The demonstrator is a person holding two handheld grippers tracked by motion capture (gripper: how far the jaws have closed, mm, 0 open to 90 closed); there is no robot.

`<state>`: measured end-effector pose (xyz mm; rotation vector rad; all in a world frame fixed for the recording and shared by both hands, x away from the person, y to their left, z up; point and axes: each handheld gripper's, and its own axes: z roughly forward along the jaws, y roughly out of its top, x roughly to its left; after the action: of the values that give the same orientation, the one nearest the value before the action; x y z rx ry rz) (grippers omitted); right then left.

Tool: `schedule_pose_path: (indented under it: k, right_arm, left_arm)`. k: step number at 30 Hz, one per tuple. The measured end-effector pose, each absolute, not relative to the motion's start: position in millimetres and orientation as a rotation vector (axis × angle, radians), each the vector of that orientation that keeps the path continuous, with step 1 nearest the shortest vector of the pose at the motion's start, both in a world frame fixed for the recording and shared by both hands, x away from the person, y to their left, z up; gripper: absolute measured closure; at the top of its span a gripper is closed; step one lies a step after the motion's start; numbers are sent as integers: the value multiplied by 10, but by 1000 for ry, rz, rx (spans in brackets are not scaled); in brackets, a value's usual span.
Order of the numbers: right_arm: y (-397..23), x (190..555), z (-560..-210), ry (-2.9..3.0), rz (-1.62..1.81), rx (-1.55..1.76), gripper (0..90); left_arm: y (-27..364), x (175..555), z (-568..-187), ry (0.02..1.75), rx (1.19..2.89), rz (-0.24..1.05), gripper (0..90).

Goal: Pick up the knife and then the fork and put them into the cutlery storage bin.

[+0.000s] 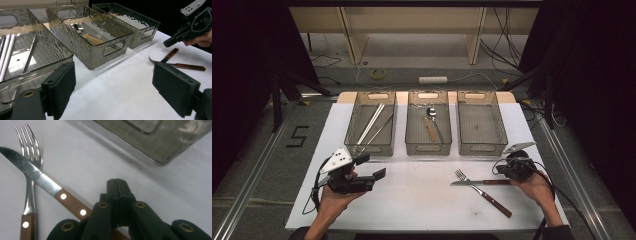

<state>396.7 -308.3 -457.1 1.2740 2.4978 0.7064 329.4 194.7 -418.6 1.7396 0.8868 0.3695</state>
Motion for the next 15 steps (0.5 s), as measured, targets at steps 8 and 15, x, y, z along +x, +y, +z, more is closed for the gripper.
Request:
schedule_pose_path:
  k: [8,15]
  right_arm:
    - [-3119,3983,-4641,2522,634,1330,900]
    - [-3093,3814,-4625,2556,618,1351,900]
  left_arm:
    - [1952,3280,-4182,879,1746,371,184]
    - [1959,3279,-4182,881,1743,371,184]
